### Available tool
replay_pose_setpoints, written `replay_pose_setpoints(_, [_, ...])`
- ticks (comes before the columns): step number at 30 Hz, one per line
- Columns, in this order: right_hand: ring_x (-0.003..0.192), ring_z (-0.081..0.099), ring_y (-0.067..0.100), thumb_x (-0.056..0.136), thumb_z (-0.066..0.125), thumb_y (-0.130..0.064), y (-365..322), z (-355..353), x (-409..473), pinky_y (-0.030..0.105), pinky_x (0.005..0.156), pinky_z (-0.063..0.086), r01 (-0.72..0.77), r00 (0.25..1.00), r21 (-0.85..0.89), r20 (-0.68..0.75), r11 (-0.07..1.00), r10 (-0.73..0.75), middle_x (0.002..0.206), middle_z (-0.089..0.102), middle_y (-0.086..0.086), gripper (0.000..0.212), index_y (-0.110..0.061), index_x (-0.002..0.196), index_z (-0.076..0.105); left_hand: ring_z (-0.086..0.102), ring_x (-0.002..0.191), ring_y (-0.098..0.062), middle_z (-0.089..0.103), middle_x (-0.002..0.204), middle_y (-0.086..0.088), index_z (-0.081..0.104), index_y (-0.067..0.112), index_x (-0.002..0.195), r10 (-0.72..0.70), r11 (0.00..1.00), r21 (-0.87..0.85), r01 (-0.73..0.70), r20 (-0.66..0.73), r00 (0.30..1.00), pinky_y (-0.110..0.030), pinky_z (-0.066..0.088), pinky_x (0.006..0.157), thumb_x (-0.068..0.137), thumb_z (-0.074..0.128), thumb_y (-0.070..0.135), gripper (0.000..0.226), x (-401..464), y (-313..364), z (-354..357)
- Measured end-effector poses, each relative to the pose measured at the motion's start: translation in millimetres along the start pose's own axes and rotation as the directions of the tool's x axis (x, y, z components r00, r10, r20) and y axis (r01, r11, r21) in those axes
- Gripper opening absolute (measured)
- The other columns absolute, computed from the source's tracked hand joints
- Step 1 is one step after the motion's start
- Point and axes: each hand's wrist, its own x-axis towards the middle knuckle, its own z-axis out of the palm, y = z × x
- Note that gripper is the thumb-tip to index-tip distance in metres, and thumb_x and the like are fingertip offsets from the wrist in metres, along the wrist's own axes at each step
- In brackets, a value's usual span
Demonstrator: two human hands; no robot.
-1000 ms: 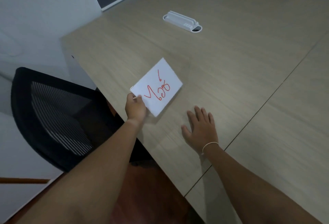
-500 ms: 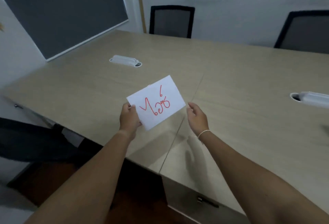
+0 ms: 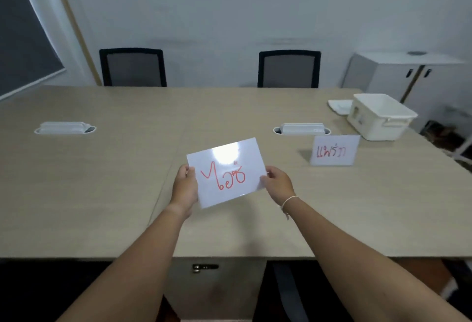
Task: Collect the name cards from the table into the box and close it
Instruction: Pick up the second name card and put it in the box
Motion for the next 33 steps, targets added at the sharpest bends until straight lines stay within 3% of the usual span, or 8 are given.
replay_pose_setpoints(3, [0.085,0.054,0.022,0.085,0.047,-0.002,8.7,-49.6,5.2,0.04,0.081,0.053,-0.041,0.999,0.025,-0.03,0.999,0.042,0.094,0.06,0.007,0.03,-0.006,0.108,0.065,0.059,0.083,-0.023,0.061,0.094,-0.003,0.048,0.02,0.094,-0.014,1.0,-0.025,0.016,0.075,0.997,-0.037,0.05,0.076,0.098,0.031,0.024,0.018,-10.5,3.2,49.5])
replay_pose_setpoints(6, [0.084,0.055,0.023,0.085,0.045,0.0,22.8,-99.3,14.6,0.045,0.087,0.054,-0.057,0.997,0.029,-0.046,0.998,0.058,0.096,0.06,0.007,0.031,-0.006,0.109,0.064,0.058,0.077,-0.016,0.058,0.092,0.001,0.043,0.019,0.106,-0.027,0.999,-0.027,0.031,0.132,0.991,-0.03,0.048,0.068,0.099,0.028,0.023,0.017,-25.8,7.6,105.5])
replay_pose_setpoints(13, [0.088,0.052,0.024,0.085,0.045,-0.001,56.5,-203.9,51.1,0.034,0.074,0.051,-0.086,0.996,-0.021,-0.024,0.996,0.085,0.101,0.057,0.008,0.03,-0.005,0.109,0.063,0.057,0.09,-0.025,0.055,0.11,-0.006,0.043,0.02,0.114,-0.046,0.999,0.004,0.046,0.155,0.987,-0.032,0.049,0.067,0.097,0.032,0.016,0.021,-50.4,6.8,213.4])
replay_pose_setpoints(16, [0.087,0.051,0.023,0.085,0.047,-0.006,69.7,-226.9,67.8,0.033,0.073,0.048,-0.077,0.997,-0.023,0.006,0.997,0.077,0.097,0.058,0.006,0.025,-0.01,0.102,0.065,0.059,0.076,-0.02,0.057,0.097,-0.003,0.041,0.019,0.111,-0.05,0.998,-0.023,0.053,0.13,0.99,-0.03,0.05,0.063,0.098,0.03,0.012,0.019,-56.7,4.8,240.6])
replay_pose_setpoints(18, [0.095,0.054,0.022,0.087,0.049,-0.012,78.0,-238.4,79.1,0.032,0.083,0.047,-0.069,0.998,-0.029,0.002,0.997,0.069,0.109,0.061,0.005,0.035,-0.009,0.118,0.063,0.058,0.072,-0.018,0.057,0.09,-0.002,0.041,0.018,0.109,-0.052,0.998,-0.014,0.054,0.12,0.991,-0.029,0.049,0.059,0.098,0.029,0.011,0.018,-57.0,2.2,250.8])
replay_pose_setpoints(21, [0.116,0.055,0.024,0.09,0.05,-0.014,77.0,-253.2,103.7,0.029,0.1,0.04,-0.034,0.998,-0.123,-0.048,0.992,0.028,0.134,0.057,0.007,0.04,-0.01,0.13,0.056,0.058,0.073,-0.018,0.057,0.09,-0.001,0.043,0.019,0.11,-0.068,0.998,0.016,0.067,0.106,0.992,-0.03,0.049,0.06,0.099,0.029,0.014,0.019,-42.0,-1.3,258.5])
replay_pose_setpoints(26, [0.127,0.05,0.022,0.092,0.05,-0.017,73.7,-263.5,159.3,0.028,0.106,0.036,0.03,0.997,-0.329,-0.054,0.944,-0.05,0.139,0.054,0.005,0.041,-0.015,0.133,0.053,0.058,0.077,-0.02,0.058,0.096,-0.005,0.045,0.019,0.11,-0.099,0.995,0.023,0.097,0.117,0.988,-0.032,0.049,0.068,0.1,0.029,0.016,0.019,5.0,-16.0,266.2])
replay_pose_setpoints(33, [0.14,0.032,0.023,0.094,0.043,-0.015,78.7,-256.3,245.2,0.037,0.112,0.033,0.116,0.993,-0.714,0.062,0.691,-0.102,0.153,0.034,0.001,0.049,-0.018,0.142,0.039,0.059,0.077,-0.02,0.061,0.09,-0.003,0.049,0.022,0.107,-0.15,0.989,0.026,0.148,0.178,0.972,-0.035,0.048,0.073,0.1,0.031,0.016,0.02,76.4,-37.5,288.5])
